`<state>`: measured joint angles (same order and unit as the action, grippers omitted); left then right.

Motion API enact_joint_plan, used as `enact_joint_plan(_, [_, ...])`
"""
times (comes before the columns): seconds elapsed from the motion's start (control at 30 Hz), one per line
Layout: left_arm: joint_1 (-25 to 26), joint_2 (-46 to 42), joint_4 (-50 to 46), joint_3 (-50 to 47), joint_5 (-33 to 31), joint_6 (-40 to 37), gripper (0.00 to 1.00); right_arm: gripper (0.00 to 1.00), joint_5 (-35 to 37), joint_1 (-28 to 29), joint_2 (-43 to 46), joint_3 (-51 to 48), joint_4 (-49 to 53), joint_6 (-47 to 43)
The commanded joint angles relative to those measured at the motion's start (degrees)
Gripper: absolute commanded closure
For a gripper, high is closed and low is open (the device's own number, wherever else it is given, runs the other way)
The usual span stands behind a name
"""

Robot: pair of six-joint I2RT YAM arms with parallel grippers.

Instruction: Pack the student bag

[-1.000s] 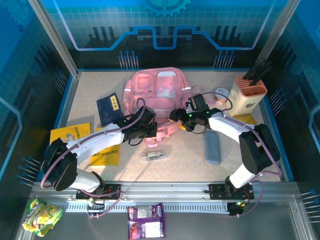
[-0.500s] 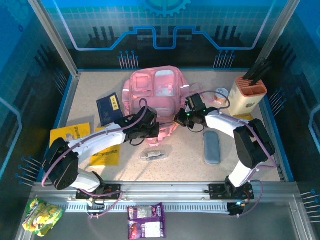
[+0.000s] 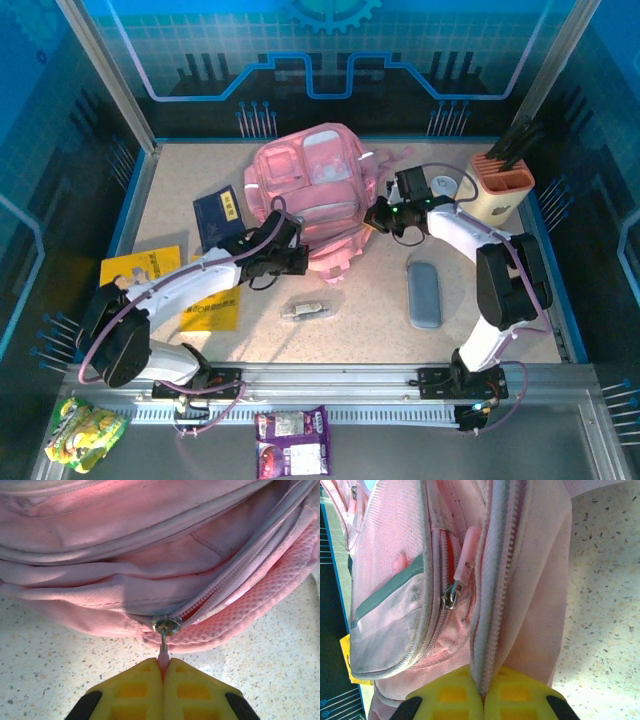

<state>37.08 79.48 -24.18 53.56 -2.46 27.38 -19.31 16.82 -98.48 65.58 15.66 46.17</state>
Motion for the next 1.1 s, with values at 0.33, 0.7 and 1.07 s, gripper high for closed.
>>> enact_joint_plan(0.33, [0.5,0.1,7.3,0.7,2.1,3.5,1.0,0.31,4.0,2.9,6.6,-2.0,8.9,-1.1])
enact_joint_plan(0.7, [2.9,1.7,7.1,3.1,2.2,3.3,1.0,0.13,11.8,13.4,9.7,-4.8,10.3,9.7])
enact_joint_plan(1.07, [4.4,3.5,6.5,5.0,4.9,1.9,1.0,0.3,14.7,15.2,-0.2,0.2,7.3,11.2])
